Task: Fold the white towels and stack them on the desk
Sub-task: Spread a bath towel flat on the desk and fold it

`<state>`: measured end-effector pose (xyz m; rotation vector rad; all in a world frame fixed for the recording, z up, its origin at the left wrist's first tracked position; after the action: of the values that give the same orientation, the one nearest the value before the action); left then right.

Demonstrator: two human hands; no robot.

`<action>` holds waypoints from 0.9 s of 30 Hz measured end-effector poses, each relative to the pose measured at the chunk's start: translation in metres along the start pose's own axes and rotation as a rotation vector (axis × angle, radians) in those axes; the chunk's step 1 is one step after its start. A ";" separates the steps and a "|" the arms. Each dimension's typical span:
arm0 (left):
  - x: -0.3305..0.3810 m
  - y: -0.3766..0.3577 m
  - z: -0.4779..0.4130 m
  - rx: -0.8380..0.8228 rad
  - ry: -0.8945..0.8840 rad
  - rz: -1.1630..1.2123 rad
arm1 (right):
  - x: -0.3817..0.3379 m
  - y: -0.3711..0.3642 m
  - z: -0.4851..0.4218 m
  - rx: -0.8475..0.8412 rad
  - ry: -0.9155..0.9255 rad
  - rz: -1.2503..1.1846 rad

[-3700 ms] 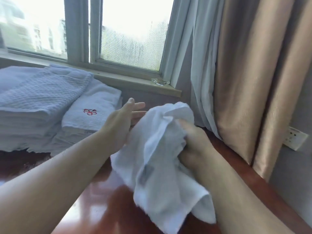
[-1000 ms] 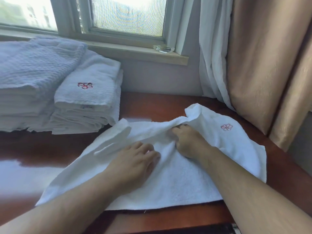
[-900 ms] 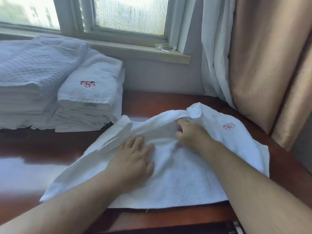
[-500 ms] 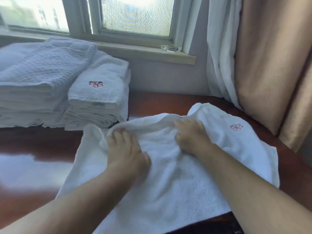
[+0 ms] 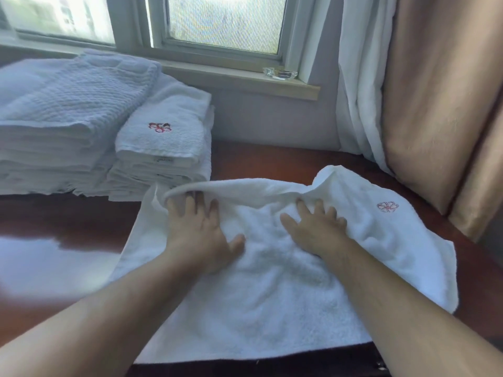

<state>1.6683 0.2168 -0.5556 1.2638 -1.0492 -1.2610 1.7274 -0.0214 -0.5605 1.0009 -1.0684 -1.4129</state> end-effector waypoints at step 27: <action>0.106 -0.001 -0.008 -0.019 -0.653 0.217 | 0.149 0.006 0.080 0.302 -0.358 -0.162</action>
<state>1.6840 0.1126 -0.5681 0.6961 -1.5789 -1.5445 1.6373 -0.1630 -0.5381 1.0915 -1.5261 -1.6345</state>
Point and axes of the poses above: each hand's wrist, its own z-axis away from the middle knuckle, its own y-axis out of the back of the hand, x = y × z, the point moved 2 cm from there along -z, towards the middle knuckle, and after that the axes turned 9 degrees about -x, right-handed, at the moved point
